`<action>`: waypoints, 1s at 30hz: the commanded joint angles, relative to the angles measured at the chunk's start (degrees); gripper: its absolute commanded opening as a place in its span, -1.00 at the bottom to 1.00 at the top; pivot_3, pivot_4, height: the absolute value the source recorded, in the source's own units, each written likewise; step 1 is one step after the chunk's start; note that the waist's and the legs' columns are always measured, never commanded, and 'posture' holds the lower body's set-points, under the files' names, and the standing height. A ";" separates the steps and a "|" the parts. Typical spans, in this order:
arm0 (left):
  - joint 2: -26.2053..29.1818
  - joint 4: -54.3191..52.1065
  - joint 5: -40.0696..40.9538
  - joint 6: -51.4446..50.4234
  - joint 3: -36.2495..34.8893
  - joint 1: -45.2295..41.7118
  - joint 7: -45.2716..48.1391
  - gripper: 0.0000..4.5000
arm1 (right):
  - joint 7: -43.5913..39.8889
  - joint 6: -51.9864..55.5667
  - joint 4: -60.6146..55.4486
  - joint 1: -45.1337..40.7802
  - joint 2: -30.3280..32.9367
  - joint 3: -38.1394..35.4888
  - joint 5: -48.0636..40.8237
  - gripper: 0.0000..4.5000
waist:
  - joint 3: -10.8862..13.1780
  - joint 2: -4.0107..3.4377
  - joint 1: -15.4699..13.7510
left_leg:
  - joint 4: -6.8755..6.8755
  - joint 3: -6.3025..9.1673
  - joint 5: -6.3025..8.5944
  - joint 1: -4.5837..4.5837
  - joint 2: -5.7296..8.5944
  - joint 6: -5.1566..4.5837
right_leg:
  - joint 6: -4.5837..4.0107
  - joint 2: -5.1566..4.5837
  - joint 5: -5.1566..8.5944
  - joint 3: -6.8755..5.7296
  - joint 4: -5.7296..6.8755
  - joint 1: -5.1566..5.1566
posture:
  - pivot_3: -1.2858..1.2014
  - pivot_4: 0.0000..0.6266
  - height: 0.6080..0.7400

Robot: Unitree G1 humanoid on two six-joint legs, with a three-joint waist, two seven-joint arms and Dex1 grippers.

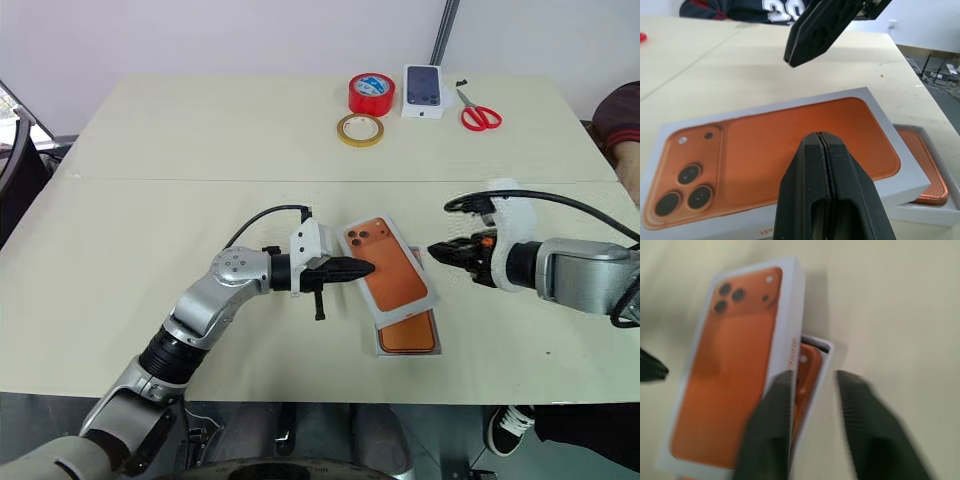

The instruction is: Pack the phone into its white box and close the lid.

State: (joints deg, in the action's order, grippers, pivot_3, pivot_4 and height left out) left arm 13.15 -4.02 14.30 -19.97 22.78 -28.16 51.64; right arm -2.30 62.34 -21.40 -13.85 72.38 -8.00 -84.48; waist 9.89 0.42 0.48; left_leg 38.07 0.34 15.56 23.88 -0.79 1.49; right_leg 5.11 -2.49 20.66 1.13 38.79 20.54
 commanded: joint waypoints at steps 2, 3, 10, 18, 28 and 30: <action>-0.01 -1.35 0.76 -0.04 -1.92 -0.54 -0.39 -1.00 | -6.73 -0.54 -3.20 0.54 0.95 0.14 10.81 -0.70 | 0.00 0.00 0.01 | 0.00 0.00 0.00 0.00 0.00 0.00 | 0.00 0.00 0.00 0.00 0.00 0.00 | 0.03 -0.52 0.94; 0.06 -1.70 1.10 -0.25 -2.71 -0.48 -0.78 -1.00 | -7.73 -1.09 -3.54 0.68 0.85 0.49 13.60 -0.70 | 0.00 0.00 0.02 | 0.00 -0.01 0.00 0.00 0.00 0.00 | 0.00 -0.01 0.00 0.01 0.00 0.00 | 0.03 -0.52 0.94; 4.22 -4.22 4.73 -13.85 -11.28 -1.58 -6.39 -1.00 | -15.54 -8.71 -2.62 -3.04 -2.91 8.73 34.44 -0.70 | 0.00 0.00 0.23 | -0.01 0.01 0.00 -0.02 0.00 0.01 | 0.00 0.01 0.00 0.00 0.00 0.03 | 0.03 -0.52 0.94; 10.12 -4.07 1.61 -20.94 -3.99 -1.96 -3.91 -1.00 | -25.16 -12.96 2.09 -10.74 -8.88 19.26 51.00 -0.99 | 0.02 0.00 -0.07 | 0.00 0.00 -0.02 -0.02 0.06 0.04 | 0.00 -0.05 0.00 0.00 0.04 0.03 | 0.03 -0.52 0.94; 2.88 2.19 -0.85 -17.65 1.32 -6.48 -2.67 -1.00 | -33.65 -11.66 -0.42 -11.54 -11.70 20.25 57.62 -0.99 | 0.02 -0.01 0.06 | 0.04 0.00 -0.02 0.01 0.08 0.04 | 0.00 -0.07 0.00 0.01 0.08 0.05 | 0.03 -0.52 0.94; 2.33 1.71 -0.36 -17.52 1.30 -6.73 -1.59 -1.00 | -34.68 -11.09 -1.98 -10.51 -10.98 19.06 57.95 -0.99 | 0.02 -0.01 0.07 | 0.04 0.00 -0.02 0.00 0.07 0.04 | 0.00 -0.06 0.00 0.00 0.11 0.07 | 0.03 -0.52 0.94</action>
State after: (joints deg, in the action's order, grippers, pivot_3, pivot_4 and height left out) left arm 16.25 -0.84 13.04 -38.86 24.00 -33.79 48.93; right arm -35.47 51.06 -20.04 -24.57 60.75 13.25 -26.73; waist 9.91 0.42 0.55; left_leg 38.11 0.34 15.54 23.89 -0.72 1.53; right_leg 5.12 -2.56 20.66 1.14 38.91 20.62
